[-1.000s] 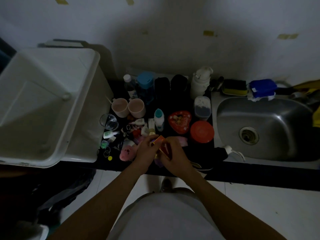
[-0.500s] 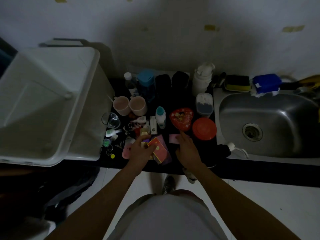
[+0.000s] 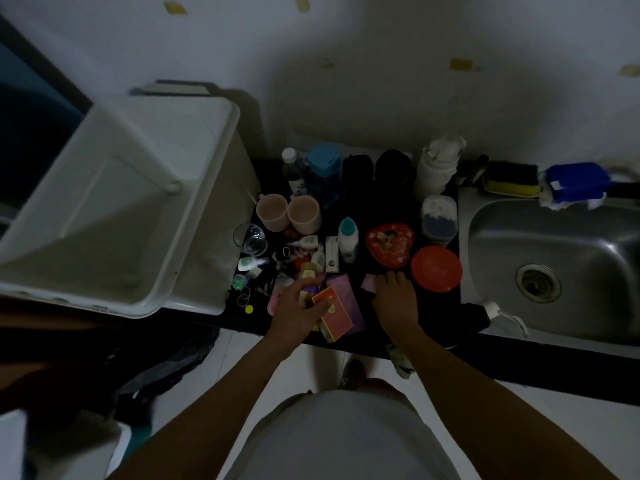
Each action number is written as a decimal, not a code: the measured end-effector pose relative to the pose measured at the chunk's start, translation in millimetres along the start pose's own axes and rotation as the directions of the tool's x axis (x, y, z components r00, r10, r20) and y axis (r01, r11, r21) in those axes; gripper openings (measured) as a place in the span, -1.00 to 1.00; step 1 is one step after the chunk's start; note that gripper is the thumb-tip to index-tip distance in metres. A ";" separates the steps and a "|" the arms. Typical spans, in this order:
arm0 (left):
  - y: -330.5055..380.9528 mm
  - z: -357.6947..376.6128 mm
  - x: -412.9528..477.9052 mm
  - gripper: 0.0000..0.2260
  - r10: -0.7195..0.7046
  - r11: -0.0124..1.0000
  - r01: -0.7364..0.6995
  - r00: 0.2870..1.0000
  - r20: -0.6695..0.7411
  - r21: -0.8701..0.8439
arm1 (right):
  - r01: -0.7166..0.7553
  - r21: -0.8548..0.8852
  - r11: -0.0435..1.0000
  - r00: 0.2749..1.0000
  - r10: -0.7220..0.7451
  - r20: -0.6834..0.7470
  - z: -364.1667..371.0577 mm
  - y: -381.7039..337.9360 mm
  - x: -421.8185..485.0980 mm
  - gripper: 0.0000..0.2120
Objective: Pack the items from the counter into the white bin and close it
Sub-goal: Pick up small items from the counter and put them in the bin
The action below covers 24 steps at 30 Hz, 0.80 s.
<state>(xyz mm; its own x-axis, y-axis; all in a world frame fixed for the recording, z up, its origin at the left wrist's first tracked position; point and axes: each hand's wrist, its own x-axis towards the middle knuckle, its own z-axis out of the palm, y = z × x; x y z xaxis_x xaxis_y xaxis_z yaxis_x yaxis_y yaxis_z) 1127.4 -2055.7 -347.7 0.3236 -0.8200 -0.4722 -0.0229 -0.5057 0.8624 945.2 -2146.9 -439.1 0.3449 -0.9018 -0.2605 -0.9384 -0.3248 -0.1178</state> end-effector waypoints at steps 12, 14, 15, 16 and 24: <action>22.1 3.8 8.5 -0.67 0.061 0.998 -0.060 0.998 0.033 -0.012 | 0.003 0.712 0.702 0.966 0.181 -0.182 -33.0 -15.4 -16.8 -0.91; 29.0 0.6 10.4 -0.68 0.105 0.994 -0.105 0.994 0.015 -0.004 | 0.025 0.770 0.637 0.952 0.220 -0.213 -46.1 -25.2 -14.2 -0.88; 32.8 -2.0 11.6 -0.68 0.121 0.993 -0.121 0.993 0.001 -0.003 | 0.051 0.803 0.594 0.944 0.235 -0.234 -53.0 -31.1 -12.2 -0.85; 37.6 -7.5 11.9 -0.69 0.139 0.990 -0.139 0.990 -0.015 -0.006 | 0.091 0.833 0.546 0.936 0.238 -0.259 -61.7 -39.7 -9.6 -0.83; 109.7 -57.9 -3.4 -0.73 0.356 0.933 -0.359 0.930 -0.091 -0.020 | 0.316 0.940 0.129 0.939 0.101 -0.329 -135.8 -107.5 -4.7 -0.60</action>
<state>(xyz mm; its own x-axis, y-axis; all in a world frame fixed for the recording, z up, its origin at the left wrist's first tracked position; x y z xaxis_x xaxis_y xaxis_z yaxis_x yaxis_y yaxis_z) 1178.5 -2093.0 -240.9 0.3784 -0.9184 -0.1154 -0.1183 -0.1717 0.9780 1041.5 -2146.5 -295.0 0.2215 -0.9734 0.0590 0.0080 -0.0587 -0.9982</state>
